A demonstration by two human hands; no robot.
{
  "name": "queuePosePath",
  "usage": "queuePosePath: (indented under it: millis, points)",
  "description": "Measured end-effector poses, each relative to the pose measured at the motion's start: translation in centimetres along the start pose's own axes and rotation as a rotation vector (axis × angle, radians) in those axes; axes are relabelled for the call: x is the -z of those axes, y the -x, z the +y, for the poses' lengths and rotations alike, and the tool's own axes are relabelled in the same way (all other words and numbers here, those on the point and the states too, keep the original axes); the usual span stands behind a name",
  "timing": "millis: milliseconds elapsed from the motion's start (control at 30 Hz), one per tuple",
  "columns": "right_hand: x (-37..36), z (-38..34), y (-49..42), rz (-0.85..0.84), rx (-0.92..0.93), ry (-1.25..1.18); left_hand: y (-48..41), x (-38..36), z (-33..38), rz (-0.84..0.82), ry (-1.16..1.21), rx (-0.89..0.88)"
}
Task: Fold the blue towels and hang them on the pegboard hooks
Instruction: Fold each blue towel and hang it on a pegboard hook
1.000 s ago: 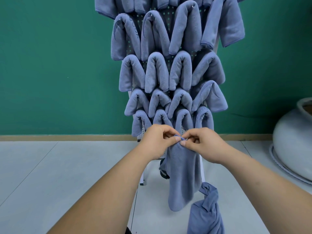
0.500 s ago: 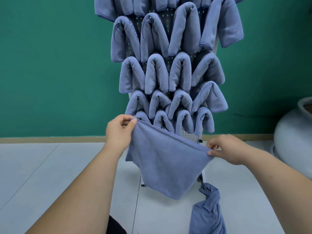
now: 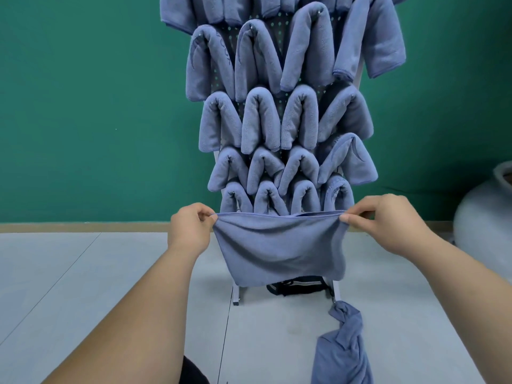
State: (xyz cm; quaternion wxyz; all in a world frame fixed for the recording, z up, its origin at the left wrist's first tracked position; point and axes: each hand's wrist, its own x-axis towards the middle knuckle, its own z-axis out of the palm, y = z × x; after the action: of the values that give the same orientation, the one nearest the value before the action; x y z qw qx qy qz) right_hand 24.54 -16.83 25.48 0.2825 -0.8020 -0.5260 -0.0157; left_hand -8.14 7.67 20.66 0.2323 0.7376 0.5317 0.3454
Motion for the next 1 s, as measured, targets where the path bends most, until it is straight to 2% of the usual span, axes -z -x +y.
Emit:
queuePosePath:
  millis: [200,333,567,667,867,1000]
  points:
    - [0.2,1.4,0.4,0.121,-0.149,0.179,0.2,-0.1,1.0,0.050,0.047,-0.034]
    - [0.0,1.3,0.3,0.246,-0.157,0.135,0.6,-0.3,2.1,0.078,0.082,-0.069]
    - [-1.2,3.0,-0.1,0.241,-0.069,0.225,0.9,-0.5,3.2,0.106,-0.027,-0.176]
    - [-1.5,3.3,-0.4,0.196,-0.137,0.000,0.9,-0.7,3.5,0.099,0.034,-0.110]
    - [-0.5,2.0,-0.5,0.233,-0.384,-0.861,0.7,-0.5,4.6,-0.054,0.601,0.114]
    - [0.4,1.4,-0.5,0.259,-0.433,-1.070,0.5,0.1,5.2,-0.075,0.840,0.276]
